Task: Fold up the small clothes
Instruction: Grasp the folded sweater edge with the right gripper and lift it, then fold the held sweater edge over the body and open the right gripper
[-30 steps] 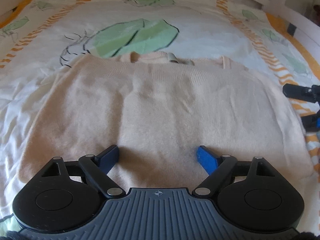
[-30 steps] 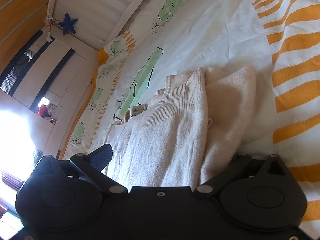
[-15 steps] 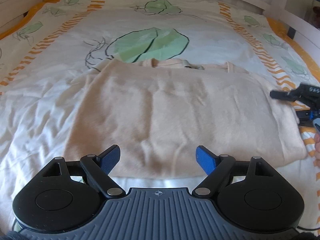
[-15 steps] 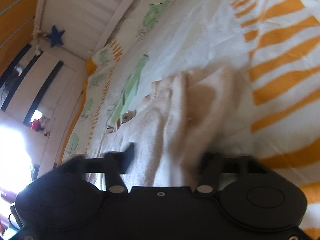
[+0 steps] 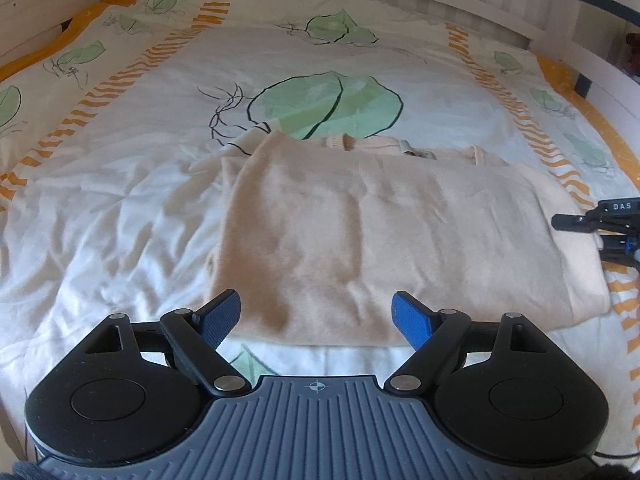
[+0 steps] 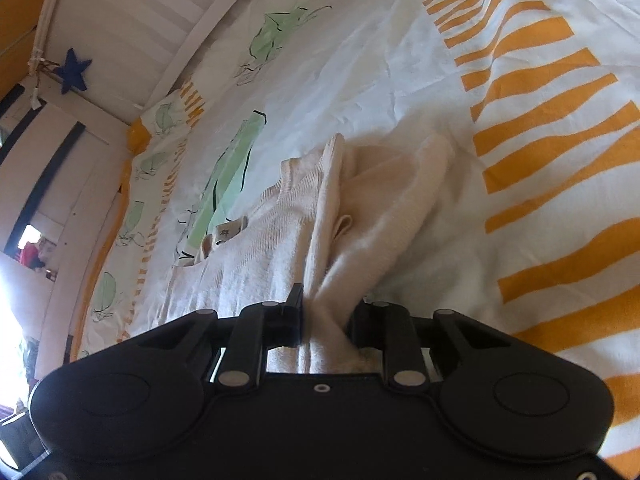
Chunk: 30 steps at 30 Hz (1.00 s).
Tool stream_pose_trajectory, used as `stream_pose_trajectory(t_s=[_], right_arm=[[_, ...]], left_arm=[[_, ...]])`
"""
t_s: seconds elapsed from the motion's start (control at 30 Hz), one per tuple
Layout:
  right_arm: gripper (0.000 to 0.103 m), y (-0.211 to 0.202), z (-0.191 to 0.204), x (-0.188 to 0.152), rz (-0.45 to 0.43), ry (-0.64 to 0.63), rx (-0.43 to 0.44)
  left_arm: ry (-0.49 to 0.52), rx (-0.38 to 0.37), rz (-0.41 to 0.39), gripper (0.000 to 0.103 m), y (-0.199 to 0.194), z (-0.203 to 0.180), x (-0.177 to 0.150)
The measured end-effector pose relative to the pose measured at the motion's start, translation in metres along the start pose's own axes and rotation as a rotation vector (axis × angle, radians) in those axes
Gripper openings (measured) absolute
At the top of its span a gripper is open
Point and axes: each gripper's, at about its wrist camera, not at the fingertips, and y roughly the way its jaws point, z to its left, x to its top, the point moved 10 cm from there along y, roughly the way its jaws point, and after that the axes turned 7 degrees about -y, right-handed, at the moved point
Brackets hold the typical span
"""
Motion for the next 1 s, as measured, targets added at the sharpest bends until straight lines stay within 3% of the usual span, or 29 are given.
stream_pose_trajectory(t_s=[0.37, 0.57, 0.73, 1.0], right_arm=[[0.028, -0.007, 0.041, 0.012, 0.020, -0.003, -0.078], [0.027, 0.006, 0.102, 0.020, -0.002, -0.046, -0.076], [0.027, 0.042, 0.165, 0.019, 0.013, -0.099, -0.041], [0.027, 0.121, 0.230, -0.020, 0.120, -0.193, -0.037]], left_arm=[[-0.097, -0.036, -0.025, 0.082, -0.012, 0.054, 0.004], [-0.153, -0.062, -0.035, 0.082, -0.014, 0.081, 0.006], [-0.194, -0.086, -0.046, 0.082, -0.018, 0.099, 0.005], [-0.265, -0.118, -0.040, 0.082, -0.017, 0.123, -0.002]])
